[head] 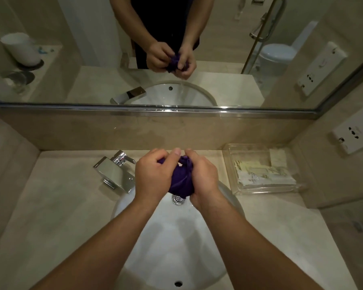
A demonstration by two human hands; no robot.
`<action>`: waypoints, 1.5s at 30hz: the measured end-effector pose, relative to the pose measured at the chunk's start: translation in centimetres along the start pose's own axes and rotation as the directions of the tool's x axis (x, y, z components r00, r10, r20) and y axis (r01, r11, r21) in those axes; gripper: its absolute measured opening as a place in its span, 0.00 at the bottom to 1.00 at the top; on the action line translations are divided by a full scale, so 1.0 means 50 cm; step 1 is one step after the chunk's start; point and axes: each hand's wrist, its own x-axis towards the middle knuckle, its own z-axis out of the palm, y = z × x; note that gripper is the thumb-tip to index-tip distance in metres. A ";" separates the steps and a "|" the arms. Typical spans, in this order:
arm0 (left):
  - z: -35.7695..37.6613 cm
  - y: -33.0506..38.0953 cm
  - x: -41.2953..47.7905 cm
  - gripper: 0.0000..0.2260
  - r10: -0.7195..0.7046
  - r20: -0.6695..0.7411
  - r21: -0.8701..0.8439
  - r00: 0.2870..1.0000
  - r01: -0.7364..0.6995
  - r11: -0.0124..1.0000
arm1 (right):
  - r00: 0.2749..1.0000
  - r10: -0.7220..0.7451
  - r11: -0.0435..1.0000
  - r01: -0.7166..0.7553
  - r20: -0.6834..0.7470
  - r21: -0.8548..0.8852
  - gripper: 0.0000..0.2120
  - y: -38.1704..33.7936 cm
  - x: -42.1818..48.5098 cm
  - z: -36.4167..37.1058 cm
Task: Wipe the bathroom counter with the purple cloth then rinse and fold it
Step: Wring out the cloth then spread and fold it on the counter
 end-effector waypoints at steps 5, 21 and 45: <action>-0.020 0.008 -0.009 0.13 -0.366 0.069 -0.267 0.928 0.370 0.890 | 1.000 0.004 1.000 -0.004 0.011 0.012 0.05 -0.022 -0.025 0.002; 0.022 0.138 -0.002 0.31 -0.499 0.764 -0.516 0.410 0.852 -0.090 | 0.484 -0.722 0.349 0.872 0.495 -0.344 0.08 -0.120 -0.072 -0.064; 0.037 -0.027 -0.049 0.23 0.442 0.227 0.203 0.868 -0.486 0.850 | 0.880 0.431 0.823 -0.474 0.201 0.313 0.12 0.081 0.021 -0.048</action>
